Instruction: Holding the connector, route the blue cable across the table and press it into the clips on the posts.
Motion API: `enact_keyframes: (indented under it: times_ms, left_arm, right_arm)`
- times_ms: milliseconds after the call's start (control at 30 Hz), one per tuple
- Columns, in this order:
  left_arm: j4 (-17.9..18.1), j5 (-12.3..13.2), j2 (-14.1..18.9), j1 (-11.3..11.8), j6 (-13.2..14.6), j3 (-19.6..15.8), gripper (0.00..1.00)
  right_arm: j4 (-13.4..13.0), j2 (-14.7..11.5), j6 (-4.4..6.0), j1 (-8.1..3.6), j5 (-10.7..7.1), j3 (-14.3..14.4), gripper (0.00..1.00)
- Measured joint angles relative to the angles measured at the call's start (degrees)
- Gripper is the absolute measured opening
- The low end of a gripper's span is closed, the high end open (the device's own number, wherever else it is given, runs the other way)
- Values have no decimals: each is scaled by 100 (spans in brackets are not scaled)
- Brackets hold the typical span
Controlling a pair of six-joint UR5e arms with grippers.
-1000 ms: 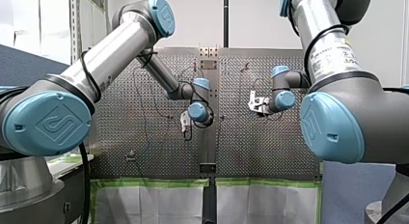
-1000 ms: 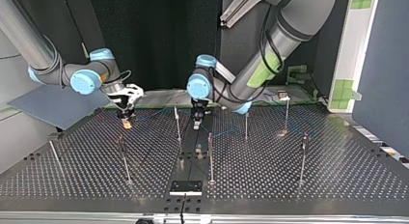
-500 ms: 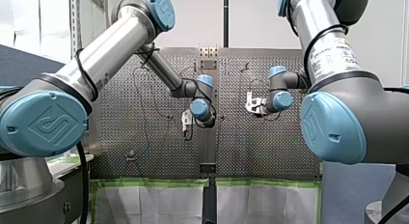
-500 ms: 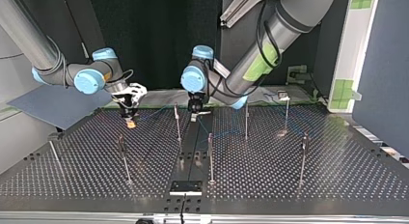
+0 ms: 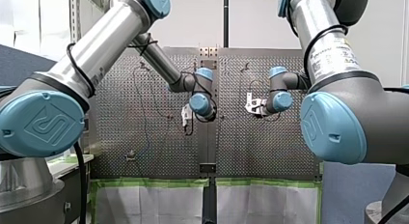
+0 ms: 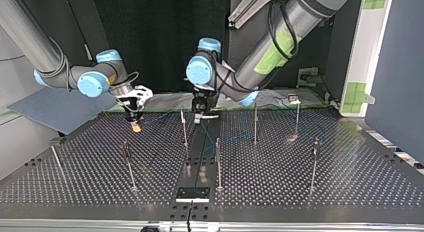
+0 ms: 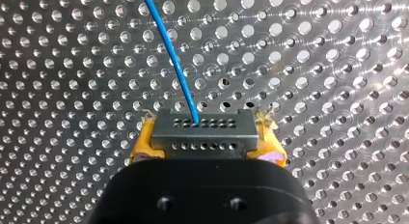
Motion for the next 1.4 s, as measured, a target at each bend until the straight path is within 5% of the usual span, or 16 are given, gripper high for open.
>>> enact_keyframes:
  times_ms: [300, 533, 933, 1400]
  left_arm:
    - [-154, -154, 387, -206, 168, -456, 100]
    - [32, -289, 407, -455, 38, -710, 100]
    - [282, -780, 145, -1047, -206, -236, 100]
    - [-346, -1209, -471, -1425, -398, 530, 100]
  right_arm:
    - [1, 4, 32, 18, 0, 0, 0]
    - [-2, 3, 42, -5, 0, 0, 0]
    - [17, 3, 133, -122, -24, -3, 0]
    - [117, 3, 163, -315, -34, 7, 0]
